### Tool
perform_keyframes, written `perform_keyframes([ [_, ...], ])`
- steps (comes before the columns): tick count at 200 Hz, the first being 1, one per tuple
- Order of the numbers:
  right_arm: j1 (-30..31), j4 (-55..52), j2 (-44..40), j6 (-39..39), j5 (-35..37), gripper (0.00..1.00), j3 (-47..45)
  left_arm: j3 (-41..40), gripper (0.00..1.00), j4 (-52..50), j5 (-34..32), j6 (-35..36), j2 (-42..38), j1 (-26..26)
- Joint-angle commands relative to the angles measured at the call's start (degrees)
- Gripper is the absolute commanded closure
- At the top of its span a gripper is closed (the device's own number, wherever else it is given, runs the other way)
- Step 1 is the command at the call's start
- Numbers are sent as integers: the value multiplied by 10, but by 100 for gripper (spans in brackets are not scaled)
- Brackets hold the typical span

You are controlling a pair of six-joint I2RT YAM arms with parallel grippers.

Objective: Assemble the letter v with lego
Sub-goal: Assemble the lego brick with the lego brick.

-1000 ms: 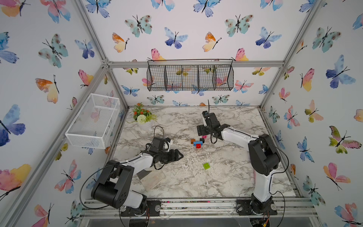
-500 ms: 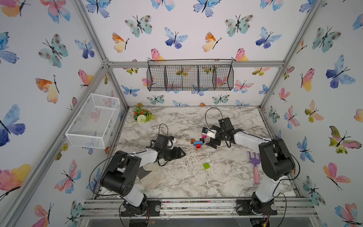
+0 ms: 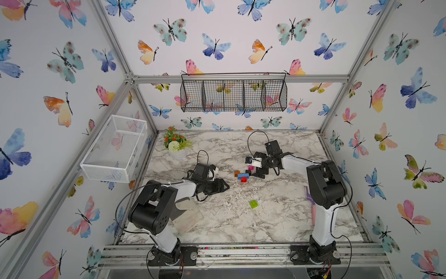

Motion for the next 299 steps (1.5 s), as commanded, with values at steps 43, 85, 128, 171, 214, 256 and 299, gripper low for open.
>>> perform_keyframes([
  [43, 2, -39, 49, -29, -35, 10, 38, 15, 45, -11, -17, -1, 47, -20],
  [85, 2, -59, 56, -34, -47, 17, 50, 26, 48, -8, -14, -6, 65, -22],
  [128, 4, -97, 67, -49, -47, 24, 68, 53, 52, -6, -21, -9, 95, -38],
  [171, 6, -93, 62, -44, -52, 34, 61, 75, 53, -7, -25, -11, 122, -40],
  [214, 7, -85, 53, -37, -54, 39, 48, 94, 54, -10, -26, -10, 143, -40],
  [256, 8, -76, 51, -35, -62, 36, 47, 108, 54, -20, -32, -5, 153, -39],
  [299, 10, -70, 52, -34, -74, 36, 46, 123, 54, -28, -39, -3, 167, -40],
])
